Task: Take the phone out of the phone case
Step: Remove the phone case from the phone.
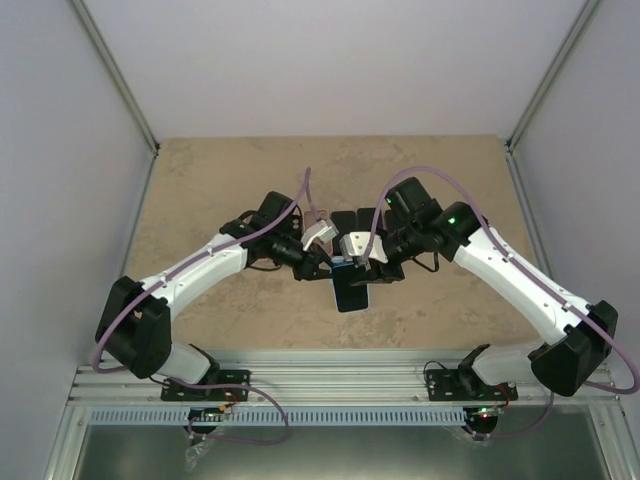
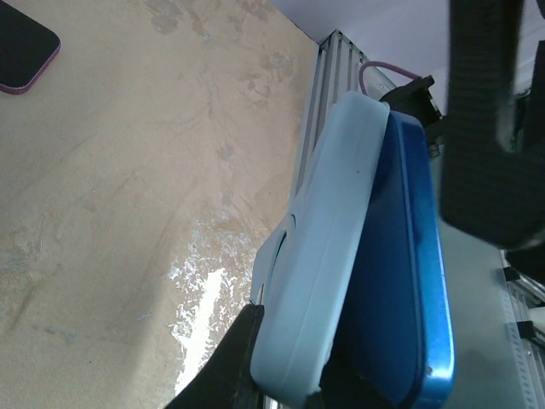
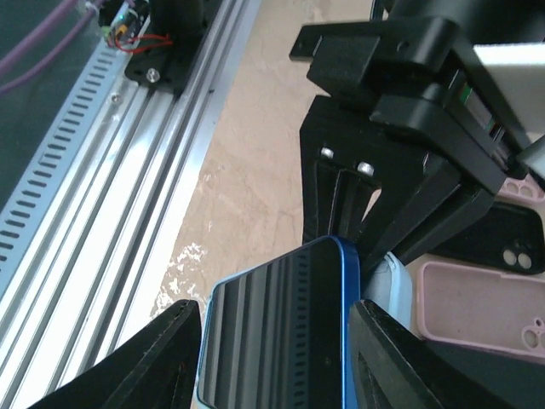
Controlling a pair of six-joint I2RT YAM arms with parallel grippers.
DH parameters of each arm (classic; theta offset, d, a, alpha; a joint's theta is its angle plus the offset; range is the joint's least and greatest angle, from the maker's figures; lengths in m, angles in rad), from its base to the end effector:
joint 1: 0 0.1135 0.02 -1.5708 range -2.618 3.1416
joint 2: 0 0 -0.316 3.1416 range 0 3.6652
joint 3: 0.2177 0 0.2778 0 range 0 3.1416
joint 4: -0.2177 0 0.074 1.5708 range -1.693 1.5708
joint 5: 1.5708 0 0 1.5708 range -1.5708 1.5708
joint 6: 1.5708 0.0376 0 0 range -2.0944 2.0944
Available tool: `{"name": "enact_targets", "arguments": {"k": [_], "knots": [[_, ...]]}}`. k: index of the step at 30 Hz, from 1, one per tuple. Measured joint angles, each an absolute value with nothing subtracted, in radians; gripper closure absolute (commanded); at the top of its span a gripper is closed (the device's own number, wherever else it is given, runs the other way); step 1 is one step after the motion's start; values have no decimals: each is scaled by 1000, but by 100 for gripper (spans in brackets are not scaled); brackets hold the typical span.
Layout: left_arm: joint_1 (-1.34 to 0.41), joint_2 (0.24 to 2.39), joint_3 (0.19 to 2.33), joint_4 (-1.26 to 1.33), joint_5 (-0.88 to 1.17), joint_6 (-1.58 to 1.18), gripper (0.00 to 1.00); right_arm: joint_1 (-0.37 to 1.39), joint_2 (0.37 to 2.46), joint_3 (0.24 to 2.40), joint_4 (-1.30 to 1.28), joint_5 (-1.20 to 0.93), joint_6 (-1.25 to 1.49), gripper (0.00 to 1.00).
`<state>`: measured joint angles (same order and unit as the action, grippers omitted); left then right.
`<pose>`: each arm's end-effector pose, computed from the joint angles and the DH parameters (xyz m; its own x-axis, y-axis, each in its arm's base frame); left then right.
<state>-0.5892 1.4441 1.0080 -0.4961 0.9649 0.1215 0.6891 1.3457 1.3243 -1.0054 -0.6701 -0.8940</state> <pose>0.2390 -0.1969 0.2902 -0.5749 0.4673 -0.6717 0.7994 0.1456 -0.5829 0.1978 0.1932 0.3872 0.1683 -0.6530 -0.7384 -0.9823 -0.1733 -0.0707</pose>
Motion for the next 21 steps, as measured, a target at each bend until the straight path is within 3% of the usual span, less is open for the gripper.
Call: {"name": "enact_targets", "arguments": {"k": [21], "knots": [[-640, 1444, 1020, -517, 874, 160, 100, 791, 1351, 1285, -962, -468, -889, 61]]}}
